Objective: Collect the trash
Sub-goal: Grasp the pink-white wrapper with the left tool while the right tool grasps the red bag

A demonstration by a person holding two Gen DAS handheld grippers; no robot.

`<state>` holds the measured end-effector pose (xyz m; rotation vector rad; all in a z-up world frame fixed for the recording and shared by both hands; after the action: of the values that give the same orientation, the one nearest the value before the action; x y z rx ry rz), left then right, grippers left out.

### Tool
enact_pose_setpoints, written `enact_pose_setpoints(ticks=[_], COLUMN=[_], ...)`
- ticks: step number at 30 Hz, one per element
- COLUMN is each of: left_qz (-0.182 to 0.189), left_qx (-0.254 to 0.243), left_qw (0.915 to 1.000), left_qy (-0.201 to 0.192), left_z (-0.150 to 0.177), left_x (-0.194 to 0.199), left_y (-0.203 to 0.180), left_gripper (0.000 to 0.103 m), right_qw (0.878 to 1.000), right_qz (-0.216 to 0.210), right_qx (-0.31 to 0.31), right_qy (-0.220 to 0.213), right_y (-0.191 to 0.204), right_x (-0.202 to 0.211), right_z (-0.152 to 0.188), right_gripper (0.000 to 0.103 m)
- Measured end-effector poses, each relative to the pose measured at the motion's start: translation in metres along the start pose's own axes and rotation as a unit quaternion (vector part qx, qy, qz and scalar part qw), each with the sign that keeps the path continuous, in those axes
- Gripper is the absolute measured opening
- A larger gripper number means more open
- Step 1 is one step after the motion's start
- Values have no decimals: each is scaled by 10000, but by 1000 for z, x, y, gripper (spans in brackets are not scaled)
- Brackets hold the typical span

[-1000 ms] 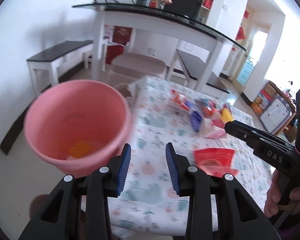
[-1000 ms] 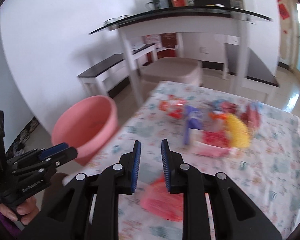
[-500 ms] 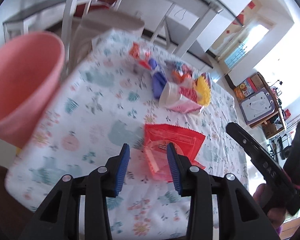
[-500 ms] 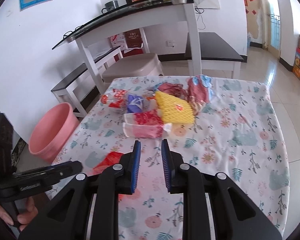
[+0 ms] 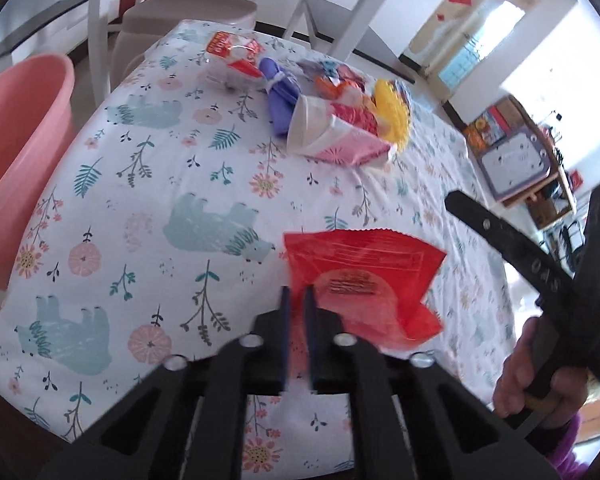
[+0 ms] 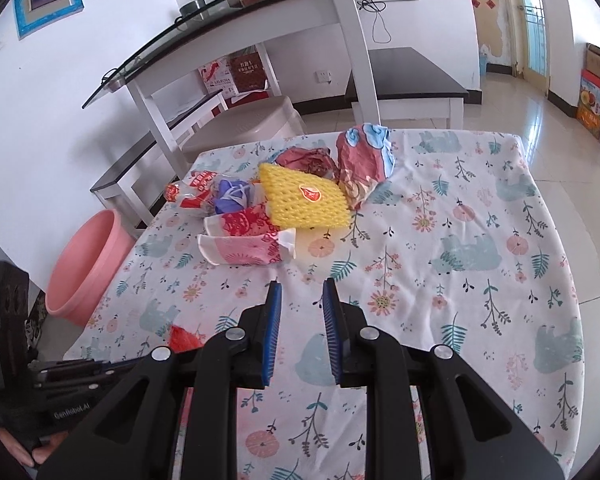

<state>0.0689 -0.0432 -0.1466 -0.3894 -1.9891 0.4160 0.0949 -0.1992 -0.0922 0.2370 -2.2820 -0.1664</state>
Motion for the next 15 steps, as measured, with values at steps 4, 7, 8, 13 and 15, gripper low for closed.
enact_pose_setpoints(ticks=[4, 7, 8, 13, 15], left_qz=[-13, -26, -40, -194, -243], left_qx=[-46, -116, -145, -236, -296], left_qw=[9999, 9995, 9992, 9977, 9970], left_qy=[-100, -297, -359, -598, -669], left_z=[-3, -12, -15, -31, -38], left_x=[6, 16, 20, 28, 28], left_y=[3, 4, 4, 8, 9], left_gripper=[0, 0, 0, 0, 2], right_qw=[10000, 9999, 9999, 9977, 9950], right_qz=[-32, -85, -102, -594, -895], right_qx=[-49, -106, -116, -286, -377], right_qy=[23, 39, 42, 165, 214], right_y=[-3, -4, -4, 1, 5], right_x=[-4, -5, -6, -1, 4], right_z=[1, 1, 1, 4, 6], right_gripper=[22, 22, 22, 22, 22])
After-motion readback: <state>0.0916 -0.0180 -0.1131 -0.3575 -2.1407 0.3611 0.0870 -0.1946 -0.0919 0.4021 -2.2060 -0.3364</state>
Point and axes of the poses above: each gripper's, at about its wrist camera, not at the fingertips, and x roughly against the way its jaws point, y to its left, z to its underside, the point moved 9 cm from there along -x, roughly the way its jaws point, and after that the axes turned 6 degrees about z, right-handed, at the moved point
